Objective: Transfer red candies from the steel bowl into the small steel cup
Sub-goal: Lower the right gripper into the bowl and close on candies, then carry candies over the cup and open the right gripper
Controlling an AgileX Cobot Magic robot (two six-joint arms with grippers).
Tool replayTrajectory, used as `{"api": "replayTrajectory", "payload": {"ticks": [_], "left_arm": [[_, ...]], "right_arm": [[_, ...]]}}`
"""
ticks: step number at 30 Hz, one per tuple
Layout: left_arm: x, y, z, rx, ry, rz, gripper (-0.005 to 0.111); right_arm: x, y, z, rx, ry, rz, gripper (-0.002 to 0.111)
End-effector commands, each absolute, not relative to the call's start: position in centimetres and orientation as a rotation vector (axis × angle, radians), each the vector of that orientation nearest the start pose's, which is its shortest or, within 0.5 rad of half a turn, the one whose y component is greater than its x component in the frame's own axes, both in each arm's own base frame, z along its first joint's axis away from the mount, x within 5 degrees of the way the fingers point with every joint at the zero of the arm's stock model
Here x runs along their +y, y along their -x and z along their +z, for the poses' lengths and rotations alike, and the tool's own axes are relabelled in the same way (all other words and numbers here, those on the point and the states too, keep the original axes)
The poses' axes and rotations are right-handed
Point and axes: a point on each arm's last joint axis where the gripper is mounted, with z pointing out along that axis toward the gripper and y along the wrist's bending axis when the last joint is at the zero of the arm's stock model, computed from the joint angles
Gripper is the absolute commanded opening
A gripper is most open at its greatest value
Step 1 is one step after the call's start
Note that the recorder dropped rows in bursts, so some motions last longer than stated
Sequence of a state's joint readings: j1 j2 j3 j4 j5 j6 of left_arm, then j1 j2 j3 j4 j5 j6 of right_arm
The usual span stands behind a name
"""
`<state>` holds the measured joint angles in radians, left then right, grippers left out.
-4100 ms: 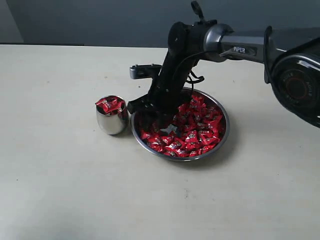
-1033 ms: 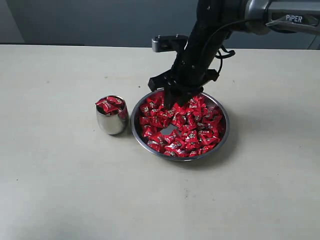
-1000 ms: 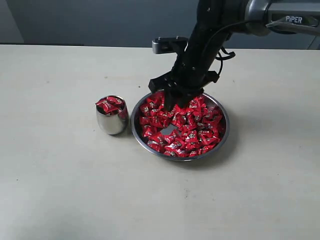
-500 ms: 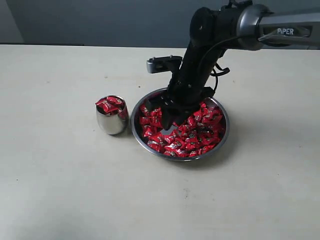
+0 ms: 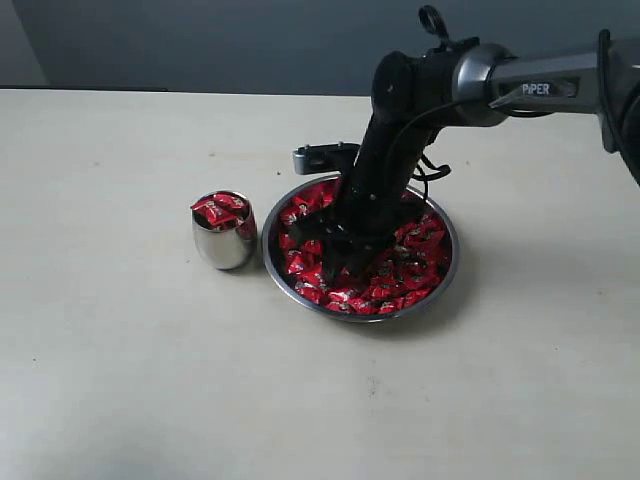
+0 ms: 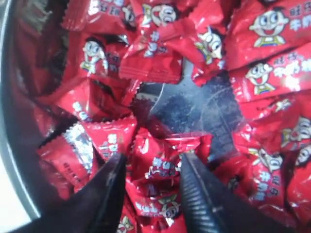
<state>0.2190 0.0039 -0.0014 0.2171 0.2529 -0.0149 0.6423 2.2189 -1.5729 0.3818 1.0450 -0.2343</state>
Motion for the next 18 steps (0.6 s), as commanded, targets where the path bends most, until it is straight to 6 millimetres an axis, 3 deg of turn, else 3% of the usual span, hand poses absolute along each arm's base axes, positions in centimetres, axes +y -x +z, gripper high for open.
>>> {"api": "replayTrajectory", "payload": {"ticks": [1, 4, 7, 9, 15, 18], "left_arm": [[1.7, -5.3, 19.2, 1.729, 0.056, 0.35, 0.0], [1.7, -5.3, 19.2, 1.729, 0.056, 0.35, 0.0], [1.7, -5.3, 19.2, 1.729, 0.056, 0.35, 0.0], [1.7, -5.3, 19.2, 1.729, 0.056, 0.35, 0.0], [1.7, -5.3, 19.2, 1.729, 0.056, 0.35, 0.0], [1.7, -5.3, 19.2, 1.729, 0.056, 0.35, 0.0]], "right_arm": [[27.8, -32.3, 11.3, 3.038, 1.074, 0.501, 0.037], [27.8, -32.4, 11.3, 3.03, 1.074, 0.494, 0.028], [27.7, -32.4, 11.4, 3.028, 1.065, 0.472, 0.0], [27.7, -32.4, 12.0, 3.015, 1.061, 0.477, 0.0], [28.5, -33.3, 18.6, 2.817, 1.024, 0.548, 0.0], [29.9, -34.0, 22.2, 2.709, 0.966, 0.721, 0.0]]}}
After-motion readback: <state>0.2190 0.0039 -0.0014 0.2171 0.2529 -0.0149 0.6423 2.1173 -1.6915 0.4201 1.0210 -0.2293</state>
